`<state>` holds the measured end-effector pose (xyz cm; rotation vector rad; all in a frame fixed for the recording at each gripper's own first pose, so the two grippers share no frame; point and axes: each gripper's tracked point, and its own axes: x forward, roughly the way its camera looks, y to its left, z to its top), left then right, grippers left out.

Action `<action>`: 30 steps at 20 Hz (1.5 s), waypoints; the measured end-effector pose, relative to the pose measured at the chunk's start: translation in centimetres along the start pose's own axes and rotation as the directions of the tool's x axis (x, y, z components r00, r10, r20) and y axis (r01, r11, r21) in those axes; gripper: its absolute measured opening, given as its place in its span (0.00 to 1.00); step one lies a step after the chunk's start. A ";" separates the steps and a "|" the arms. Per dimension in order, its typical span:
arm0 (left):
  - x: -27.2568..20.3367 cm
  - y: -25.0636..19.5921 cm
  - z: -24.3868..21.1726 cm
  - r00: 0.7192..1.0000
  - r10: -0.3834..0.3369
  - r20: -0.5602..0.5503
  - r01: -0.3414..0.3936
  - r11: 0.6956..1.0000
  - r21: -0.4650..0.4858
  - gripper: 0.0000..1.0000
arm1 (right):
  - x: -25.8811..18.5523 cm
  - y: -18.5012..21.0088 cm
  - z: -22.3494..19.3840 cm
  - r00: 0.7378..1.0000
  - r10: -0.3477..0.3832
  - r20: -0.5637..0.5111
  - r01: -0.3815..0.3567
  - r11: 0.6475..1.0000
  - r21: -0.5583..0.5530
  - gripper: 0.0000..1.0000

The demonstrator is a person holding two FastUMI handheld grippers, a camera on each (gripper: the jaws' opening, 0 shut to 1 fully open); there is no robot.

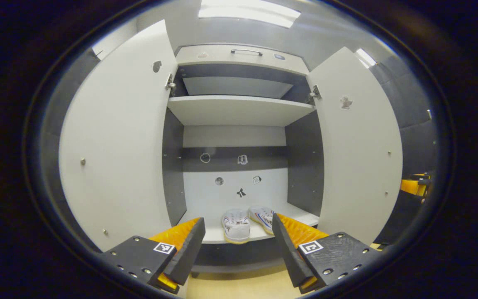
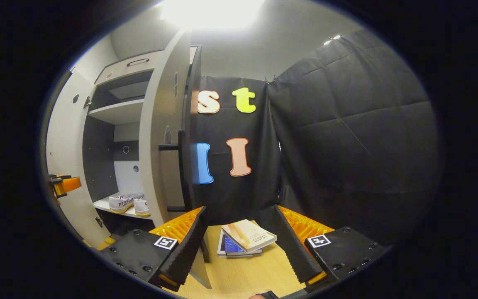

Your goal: Grab one shoe with the right hand and put it into the shoe cabinet, grab the other shoe with the left hand and put it into the shoe cabinet; then close the right door with the right hand and the left door with the left hand.

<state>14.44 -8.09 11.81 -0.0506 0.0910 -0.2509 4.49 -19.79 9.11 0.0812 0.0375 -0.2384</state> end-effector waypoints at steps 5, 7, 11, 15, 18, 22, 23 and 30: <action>-6.5 3.7 -1.0 0.994 0.101 -0.035 -0.103 0.993 -0.058 0.89 | 2.5 1.1 1.0 1.000 -0.004 0.026 0.004 1.000 -0.007 0.92; -8.8 5.7 -0.8 0.988 0.150 -0.031 -0.151 0.988 -0.032 0.92 | 2.7 0.8 1.2 0.999 -0.035 0.035 0.036 0.999 -0.034 0.96; -12.4 9.3 0.5 0.973 0.229 -0.003 -0.229 0.973 -0.008 0.89 | 2.5 1.8 1.5 0.998 -0.034 0.048 0.037 0.997 -0.066 0.96; -13.9 11.8 1.4 0.961 0.276 0.018 -0.276 0.961 -0.013 0.92 | 2.1 2.1 1.6 0.997 -0.058 0.049 0.061 0.996 -0.067 0.91; -15.1 13.7 2.2 0.953 0.301 0.039 -0.301 0.954 -0.006 0.89 | 1.8 3.2 1.4 0.998 -0.040 0.048 0.042 0.998 -0.056 0.96; -16.0 15.6 2.4 0.943 0.331 0.044 -0.331 0.944 -0.007 0.91 | 1.1 5.8 1.3 0.999 0.019 0.049 -0.016 0.998 -0.055 0.96; -16.1 16.1 2.4 0.939 0.340 0.045 -0.340 0.940 -0.009 0.91 | 0.9 6.8 1.3 0.998 0.039 0.048 -0.037 0.998 -0.051 0.96; -17.6 20.0 1.7 0.917 0.397 0.027 -0.397 0.918 -0.029 0.89 | 0.8 11.7 0.9 0.988 0.149 0.040 -0.148 0.989 -0.027 0.96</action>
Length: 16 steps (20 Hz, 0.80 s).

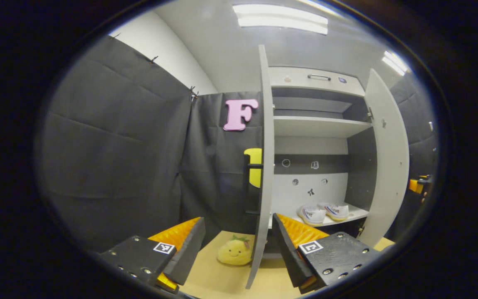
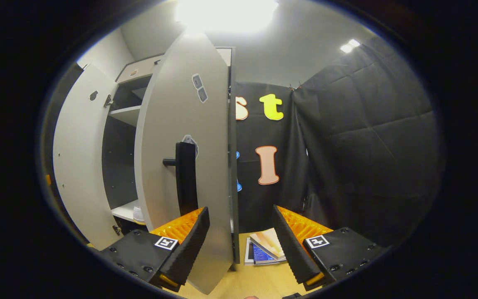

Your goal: Grab one shoe with the right hand and put it into the shoe cabinet, grab the other shoe with the left hand and put it into the shoe cabinet; then close the right door with the right hand and the left door with the left hand.

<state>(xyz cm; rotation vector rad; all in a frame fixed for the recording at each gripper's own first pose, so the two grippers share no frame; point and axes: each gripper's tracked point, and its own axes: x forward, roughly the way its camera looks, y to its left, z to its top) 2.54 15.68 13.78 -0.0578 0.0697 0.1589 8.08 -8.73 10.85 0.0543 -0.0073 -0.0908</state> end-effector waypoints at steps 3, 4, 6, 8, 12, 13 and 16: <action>0.3 1.6 -0.4 0.999 0.033 -0.012 -0.033 0.999 0.003 0.96 | 0.7 2.2 0.1 0.999 0.037 0.002 -0.037 0.999 -0.011 0.96; 0.5 2.4 -0.6 0.999 0.044 -0.015 -0.044 0.999 0.005 0.96 | 0.9 3.3 0.1 0.998 0.064 0.003 -0.064 0.998 -0.017 0.91; 1.1 3.6 -0.5 0.998 0.066 -0.019 -0.066 0.998 0.013 0.96 | 1.0 5.4 -0.4 0.992 0.122 -0.013 -0.122 0.992 -0.035 0.96; 2.3 4.7 -0.1 0.996 0.083 -0.014 -0.083 0.996 0.025 0.92 | 0.8 6.8 -0.3 0.989 0.147 -0.011 -0.147 0.989 -0.030 0.98; 5.2 6.2 0.8 0.994 0.112 -0.005 -0.112 0.993 0.032 0.92 | 0.3 7.5 -0.5 0.987 0.159 -0.003 -0.159 0.987 -0.031 0.99; 6.0 6.4 0.8 0.993 0.115 -0.007 -0.115 0.993 0.032 0.92 | 0.1 7.3 -0.7 0.988 0.156 -0.009 -0.156 0.987 -0.030 0.99; 8.5 5.9 -0.1 0.994 0.109 -0.024 -0.108 0.994 0.030 0.92 | -0.1 6.2 -1.3 0.991 0.131 -0.022 -0.132 0.991 -0.024 0.99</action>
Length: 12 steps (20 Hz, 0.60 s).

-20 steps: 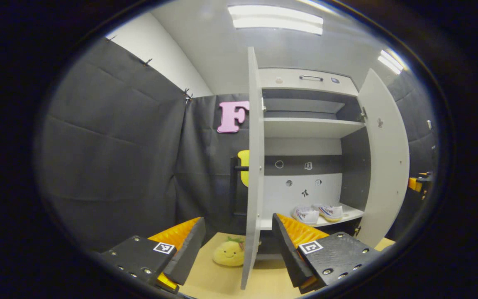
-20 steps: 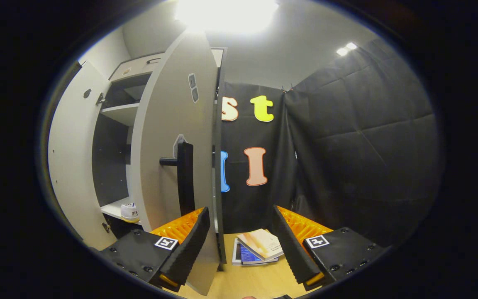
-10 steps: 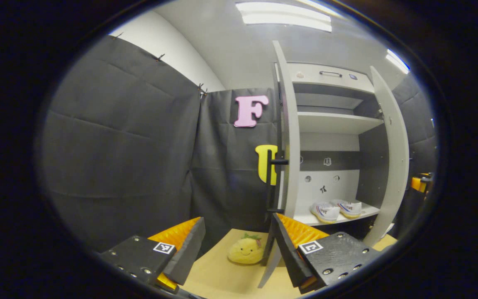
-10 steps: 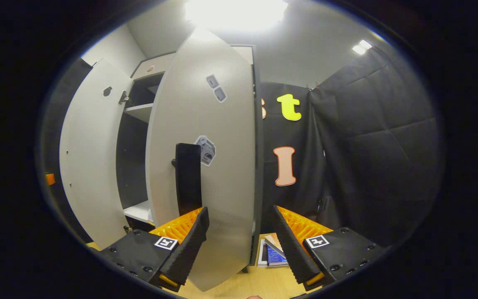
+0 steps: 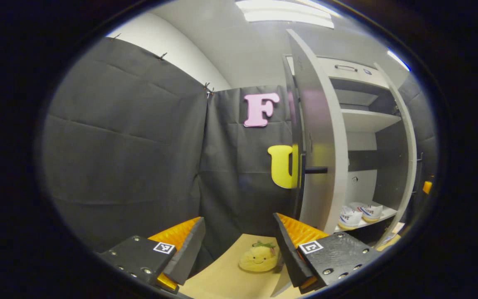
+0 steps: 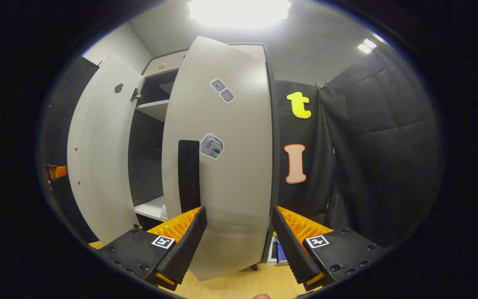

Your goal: Grab one shoe with the right hand and put it into the shoe cabinet, grab the other shoe with the left hand and put it into the shoe cabinet; then close the right door with the right hand and the left door with the left hand.

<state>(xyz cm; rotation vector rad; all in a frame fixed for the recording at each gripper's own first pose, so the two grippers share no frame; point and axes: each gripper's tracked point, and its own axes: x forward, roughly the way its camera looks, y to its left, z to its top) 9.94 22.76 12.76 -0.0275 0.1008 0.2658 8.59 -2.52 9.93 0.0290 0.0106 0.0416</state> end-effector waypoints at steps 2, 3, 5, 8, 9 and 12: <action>0.8 -1.6 -0.7 0.999 -0.033 -0.013 0.033 0.999 -0.007 0.89 | -0.3 -1.3 -0.4 1.000 -0.023 -0.010 0.023 1.000 -0.005 0.99; 0.8 -1.9 -0.7 1.000 -0.023 -0.007 0.023 1.000 0.002 0.89 | -0.5 -2.0 -0.6 0.999 -0.036 -0.015 0.036 0.999 -0.008 0.99; 0.8 -2.0 -0.1 1.000 -0.027 0.005 0.027 0.999 0.042 0.88 | -0.9 -3.3 -0.9 0.998 -0.058 -0.021 0.058 0.998 -0.001 0.99; 0.4 -3.0 0.0 0.999 -0.041 -0.003 0.041 0.998 0.043 0.89 | -0.9 -4.5 -2.0 0.996 -0.075 -0.038 0.075 0.997 0.009 0.99; 0.3 -3.3 -0.1 0.999 -0.046 -0.007 0.046 0.998 0.037 0.91 | -0.9 -4.7 -2.2 0.996 -0.077 -0.043 0.078 0.997 0.014 0.99; -0.3 -5.1 0.0 0.996 -0.084 -0.005 0.084 0.996 0.028 0.93 | -0.6 -4.8 -2.8 0.996 -0.067 -0.057 0.069 0.997 0.029 0.99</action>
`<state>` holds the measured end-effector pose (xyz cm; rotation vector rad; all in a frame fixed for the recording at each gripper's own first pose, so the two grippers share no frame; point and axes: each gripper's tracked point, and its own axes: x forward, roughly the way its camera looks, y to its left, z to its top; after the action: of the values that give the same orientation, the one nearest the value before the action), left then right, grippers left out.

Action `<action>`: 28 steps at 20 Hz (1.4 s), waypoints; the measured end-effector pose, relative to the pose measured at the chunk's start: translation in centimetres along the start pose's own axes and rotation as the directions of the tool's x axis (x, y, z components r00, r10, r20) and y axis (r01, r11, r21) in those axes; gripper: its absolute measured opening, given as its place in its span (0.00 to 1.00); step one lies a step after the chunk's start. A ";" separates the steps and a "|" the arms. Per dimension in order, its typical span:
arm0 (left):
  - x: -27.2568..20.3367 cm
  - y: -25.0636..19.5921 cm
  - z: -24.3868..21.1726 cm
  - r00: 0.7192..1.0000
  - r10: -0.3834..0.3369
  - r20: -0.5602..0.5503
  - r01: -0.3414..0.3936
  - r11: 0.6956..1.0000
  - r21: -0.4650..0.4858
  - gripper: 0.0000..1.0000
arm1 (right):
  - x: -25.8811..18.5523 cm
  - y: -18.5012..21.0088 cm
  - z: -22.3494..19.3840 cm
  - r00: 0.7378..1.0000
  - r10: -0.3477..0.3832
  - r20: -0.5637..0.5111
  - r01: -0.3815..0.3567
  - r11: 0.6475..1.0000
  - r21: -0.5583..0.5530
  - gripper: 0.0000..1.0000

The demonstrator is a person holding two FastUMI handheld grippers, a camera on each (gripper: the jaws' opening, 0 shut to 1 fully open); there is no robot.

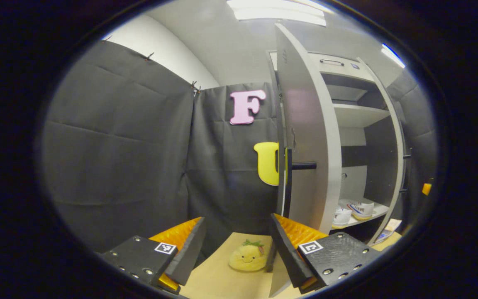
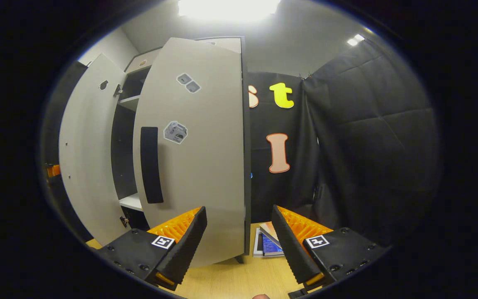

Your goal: Grab one shoe with the right hand and put it into the shoe cabinet, grab the other shoe with the left hand and put it into the shoe cabinet; then close the right door with the right hand and the left door with the left hand.

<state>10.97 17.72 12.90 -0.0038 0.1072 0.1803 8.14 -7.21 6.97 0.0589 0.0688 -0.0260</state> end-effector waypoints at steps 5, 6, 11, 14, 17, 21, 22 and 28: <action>-0.7 -4.2 0.3 0.997 -0.078 0.015 0.078 0.997 -0.001 0.92 | -0.3 0.1 0.0 1.000 0.023 0.002 -0.023 1.000 -0.021 0.99; -0.7 -5.1 0.3 0.996 -0.090 0.019 0.090 0.996 -0.002 0.91 | -0.5 0.1 0.0 1.000 0.026 0.004 -0.026 0.999 -0.024 0.99; -0.3 -9.9 0.4 0.987 -0.160 0.019 0.160 0.987 -0.017 0.90 | -1.8 -1.3 -0.5 1.000 0.028 0.002 -0.028 0.999 -0.018 0.99; -0.1 -14.7 -0.1 0.974 -0.228 0.019 0.228 0.973 -0.026 0.89 | -2.4 -2.6 -0.9 1.000 0.024 -0.006 -0.024 1.000 -0.016 0.99; -0.5 -17.2 0.7 0.970 -0.237 0.046 0.239 0.970 -0.041 0.89 | -2.7 -3.5 -0.9 0.999 0.033 -0.003 -0.033 0.999 -0.010 0.99; -2.5 -17.7 0.5 0.974 -0.218 0.057 0.219 0.976 -0.012 0.89 | -2.9 -2.9 -1.2 0.996 0.093 -0.004 -0.093 0.996 -0.011 0.99; -2.8 -17.8 0.5 0.975 -0.213 0.058 0.213 0.977 -0.008 0.89 | -3.1 -2.5 -1.1 0.994 0.111 0.003 -0.111 0.994 -0.009 0.96; -6.4 -15.7 0.5 0.974 -0.220 0.061 0.219 0.975 0.026 0.89 | -4.6 1.2 -0.1 0.983 0.172 0.058 -0.172 0.985 -0.003 0.99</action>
<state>7.61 1.15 13.99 0.0095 0.0441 -0.0418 3.57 -5.89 7.31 0.0660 0.0058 0.1448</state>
